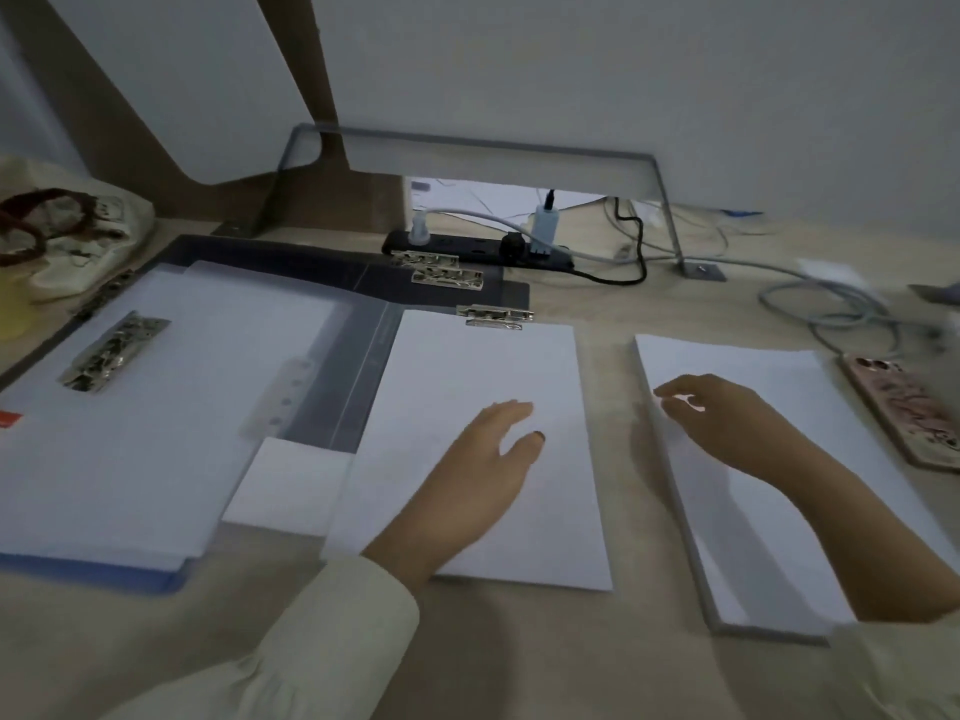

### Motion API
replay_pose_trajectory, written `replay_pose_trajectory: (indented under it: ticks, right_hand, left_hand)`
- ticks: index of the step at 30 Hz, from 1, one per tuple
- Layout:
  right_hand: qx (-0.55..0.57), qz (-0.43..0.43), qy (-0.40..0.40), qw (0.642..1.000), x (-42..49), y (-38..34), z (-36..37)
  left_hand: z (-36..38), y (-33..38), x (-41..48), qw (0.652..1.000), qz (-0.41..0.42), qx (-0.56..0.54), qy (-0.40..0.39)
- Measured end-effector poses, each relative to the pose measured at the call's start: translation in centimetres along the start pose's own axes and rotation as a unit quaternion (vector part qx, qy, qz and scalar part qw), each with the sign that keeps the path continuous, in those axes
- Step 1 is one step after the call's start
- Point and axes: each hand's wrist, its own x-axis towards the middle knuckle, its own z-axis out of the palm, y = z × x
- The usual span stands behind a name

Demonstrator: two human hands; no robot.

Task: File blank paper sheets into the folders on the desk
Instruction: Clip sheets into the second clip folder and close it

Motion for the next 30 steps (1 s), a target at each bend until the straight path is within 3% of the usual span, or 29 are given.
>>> replay_pose_trajectory:
  ticks: [2,7,12,15,18,30]
  right_hand:
    - [-0.024,0.009,0.019,1.0,-1.2,1.6,0.0]
    - [-0.067,0.001,0.055,0.996,-3.0,3.8,1.1]
    - [-0.075,-0.006,0.074,0.994,-3.6,4.5,1.8]
    - [-0.063,-0.007,0.069,0.996,-3.6,4.6,1.7]
    - [-0.047,-0.009,0.069,0.996,-3.4,4.6,1.5]
    - [0.023,0.011,0.076,0.997,-3.5,4.8,1.4]
  left_hand:
    - [2.8,1.5,-0.3,0.99,-0.013,-0.117,-0.071]
    - [9.4,2.5,1.5,0.971,-0.08,-0.192,-0.122]
    - [11.8,3.5,4.4,0.964,-0.177,-0.187,-0.066]
    - [11.9,4.3,5.6,0.946,-0.22,-0.237,-0.034]
    - [11.1,4.8,6.2,0.932,-0.234,-0.274,-0.03]
    - [10.7,5.0,7.6,0.937,-0.242,-0.239,-0.079]
